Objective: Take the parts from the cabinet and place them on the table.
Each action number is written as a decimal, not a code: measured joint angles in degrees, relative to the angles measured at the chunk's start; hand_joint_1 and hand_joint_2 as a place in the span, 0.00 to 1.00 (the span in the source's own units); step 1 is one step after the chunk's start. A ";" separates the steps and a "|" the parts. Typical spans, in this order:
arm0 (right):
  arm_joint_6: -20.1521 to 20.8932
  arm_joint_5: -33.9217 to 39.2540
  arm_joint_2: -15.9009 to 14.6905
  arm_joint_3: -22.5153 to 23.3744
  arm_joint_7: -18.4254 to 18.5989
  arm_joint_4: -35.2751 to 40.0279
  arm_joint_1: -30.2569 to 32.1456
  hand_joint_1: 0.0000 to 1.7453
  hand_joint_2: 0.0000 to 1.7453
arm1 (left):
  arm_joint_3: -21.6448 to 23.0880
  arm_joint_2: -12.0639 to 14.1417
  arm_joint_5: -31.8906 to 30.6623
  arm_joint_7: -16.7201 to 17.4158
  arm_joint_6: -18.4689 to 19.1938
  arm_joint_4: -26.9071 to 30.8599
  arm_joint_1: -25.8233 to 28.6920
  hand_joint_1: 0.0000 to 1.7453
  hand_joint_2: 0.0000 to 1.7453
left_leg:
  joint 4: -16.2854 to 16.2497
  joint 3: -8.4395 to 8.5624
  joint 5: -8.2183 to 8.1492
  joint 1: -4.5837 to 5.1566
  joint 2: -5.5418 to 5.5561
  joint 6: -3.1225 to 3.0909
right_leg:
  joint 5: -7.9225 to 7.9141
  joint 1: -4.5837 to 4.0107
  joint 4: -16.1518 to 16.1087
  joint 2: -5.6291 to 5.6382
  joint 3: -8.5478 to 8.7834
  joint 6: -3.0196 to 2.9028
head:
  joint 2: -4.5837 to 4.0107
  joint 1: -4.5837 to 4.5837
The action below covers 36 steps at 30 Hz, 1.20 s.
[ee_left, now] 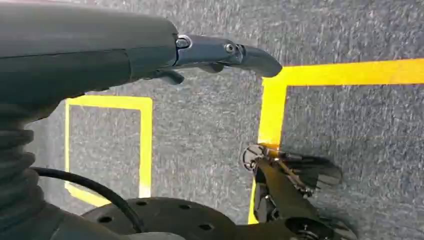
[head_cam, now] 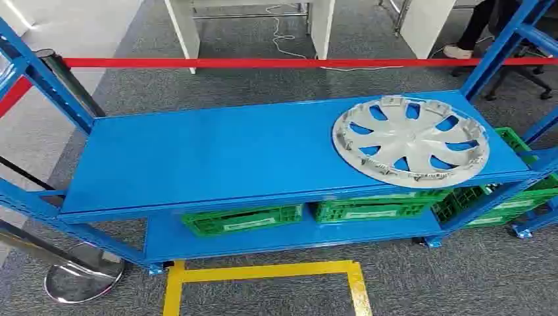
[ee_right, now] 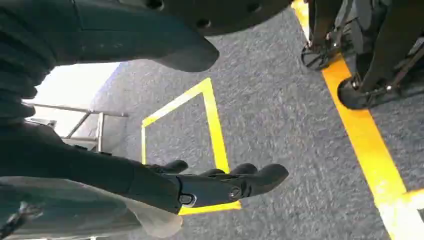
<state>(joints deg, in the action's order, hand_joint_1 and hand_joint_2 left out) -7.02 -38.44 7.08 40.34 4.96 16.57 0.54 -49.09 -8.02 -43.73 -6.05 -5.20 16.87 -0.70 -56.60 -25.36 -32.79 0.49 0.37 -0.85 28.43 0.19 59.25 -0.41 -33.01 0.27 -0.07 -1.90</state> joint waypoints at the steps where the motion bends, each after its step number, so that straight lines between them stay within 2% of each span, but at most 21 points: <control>1: 0.22 1.10 -0.11 -0.93 -0.20 0.00 0.19 0.00 0.00 | 1.21 0.20 1.26 0.09 0.09 0.00 0.21 0.00 0.00 | 0.00 0.00 0.00 0.00 0.00 0.00 | 0.00 0.00 0.00 0.00 0.00 0.00 | 0.00 0.00; 35: 6.25 34.93 -5.31 -34.16 -4.46 4.33 6.85 0.00 0.00 | 41.81 6.75 39.89 5.11 4.39 3.69 7.91 0.00 0.00 | -0.02 0.03 -0.04 0.01 -0.02 -0.03 | 0.00 0.01 -0.03 0.01 -0.02 0.01 | 0.00 0.00; 36: 6.47 36.02 -5.33 -34.99 -4.50 4.33 7.53 0.00 0.00 | 42.80 7.02 41.11 5.27 4.63 4.07 7.83 0.00 0.00 | -0.38 0.21 -0.18 0.20 -0.14 -0.34 | -0.15 0.15 -0.24 0.30 -0.73 0.29 | 0.00 0.00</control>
<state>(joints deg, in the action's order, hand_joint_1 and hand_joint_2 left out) -0.55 -2.42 1.75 5.35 0.46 20.90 8.07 -6.29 -1.00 -2.62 -0.79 -0.57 20.94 7.13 -56.98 -25.15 -32.98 0.69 0.23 -1.19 28.28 0.34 59.01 -0.11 -33.74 0.55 -0.07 -1.90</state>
